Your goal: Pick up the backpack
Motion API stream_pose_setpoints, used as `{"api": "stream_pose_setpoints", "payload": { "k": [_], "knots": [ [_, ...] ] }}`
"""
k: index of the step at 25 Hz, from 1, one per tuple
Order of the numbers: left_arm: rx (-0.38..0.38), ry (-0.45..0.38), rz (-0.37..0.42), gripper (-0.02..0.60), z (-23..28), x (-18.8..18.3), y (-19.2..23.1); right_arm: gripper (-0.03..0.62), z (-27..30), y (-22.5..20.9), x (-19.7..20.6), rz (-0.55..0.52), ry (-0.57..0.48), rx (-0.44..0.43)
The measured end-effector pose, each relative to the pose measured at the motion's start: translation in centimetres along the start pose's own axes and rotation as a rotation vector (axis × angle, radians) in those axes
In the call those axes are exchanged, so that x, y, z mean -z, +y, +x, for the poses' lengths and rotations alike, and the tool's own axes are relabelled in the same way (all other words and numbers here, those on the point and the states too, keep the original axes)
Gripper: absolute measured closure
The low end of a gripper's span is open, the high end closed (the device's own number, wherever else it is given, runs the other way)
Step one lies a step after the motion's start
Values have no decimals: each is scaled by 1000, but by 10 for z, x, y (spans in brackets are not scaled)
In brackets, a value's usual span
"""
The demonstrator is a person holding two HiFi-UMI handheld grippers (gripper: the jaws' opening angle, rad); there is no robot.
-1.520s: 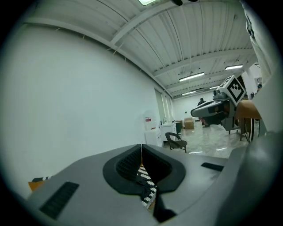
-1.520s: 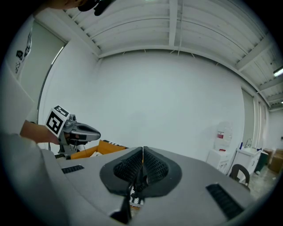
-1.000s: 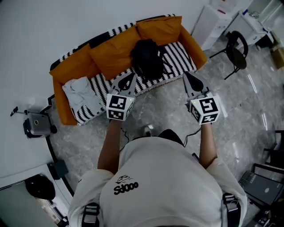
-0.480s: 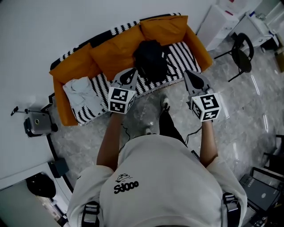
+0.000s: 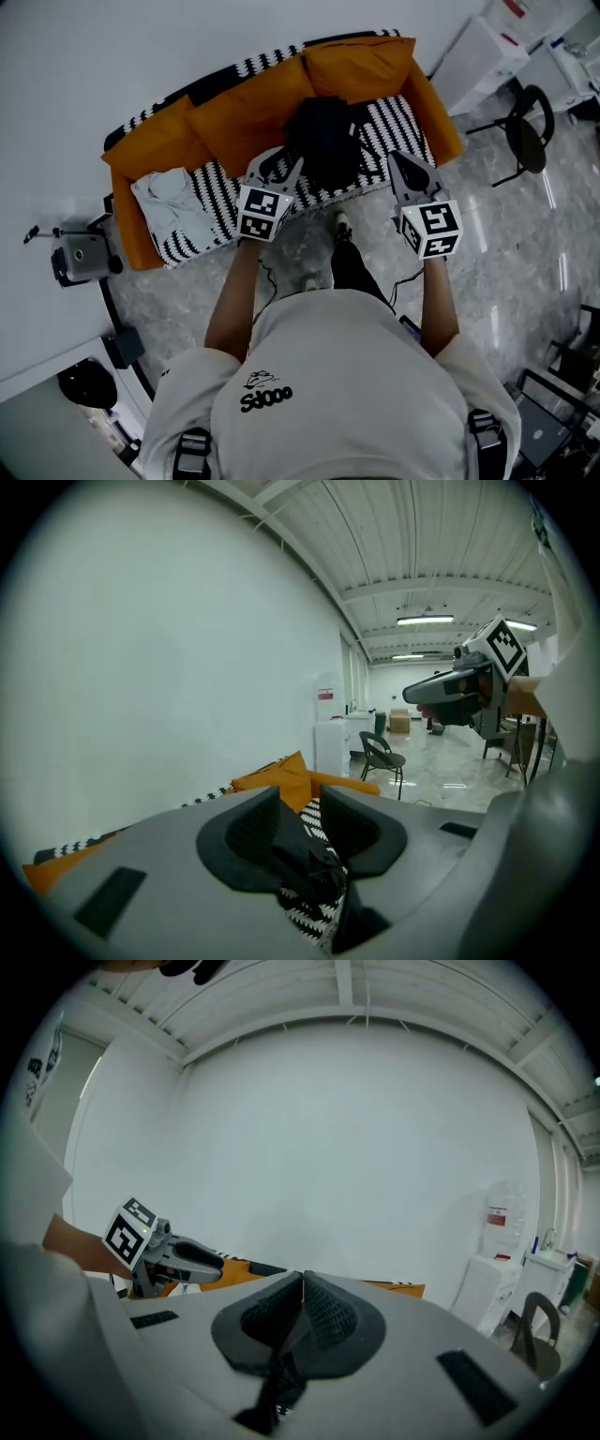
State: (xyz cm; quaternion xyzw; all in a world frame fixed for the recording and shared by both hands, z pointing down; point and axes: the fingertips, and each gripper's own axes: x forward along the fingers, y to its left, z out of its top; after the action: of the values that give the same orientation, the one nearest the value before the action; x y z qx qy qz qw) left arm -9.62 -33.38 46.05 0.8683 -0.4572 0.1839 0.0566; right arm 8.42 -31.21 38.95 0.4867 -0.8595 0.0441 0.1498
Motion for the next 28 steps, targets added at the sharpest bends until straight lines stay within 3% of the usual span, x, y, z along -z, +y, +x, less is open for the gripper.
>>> {"api": "stream_pose_setpoints", "payload": {
  "k": [5, 11, 22, 28],
  "knots": [
    [17, 57, -47, 425, 53, 16, 21, 560, 45, -34, 10, 46, 27, -4],
    [37, 149, -94, 399, 100, 55, 32, 560, 82, -37, 29, -16, 91, -60],
    [-8, 231, -277, 340, 149, 118, 46, 560, 126, -41, 58, 40, 167, -117],
    [-20, 308, -323, 334, 173, 160, 58, 560, 144, -49, 84, 107, 224, -112]
  ]
}}
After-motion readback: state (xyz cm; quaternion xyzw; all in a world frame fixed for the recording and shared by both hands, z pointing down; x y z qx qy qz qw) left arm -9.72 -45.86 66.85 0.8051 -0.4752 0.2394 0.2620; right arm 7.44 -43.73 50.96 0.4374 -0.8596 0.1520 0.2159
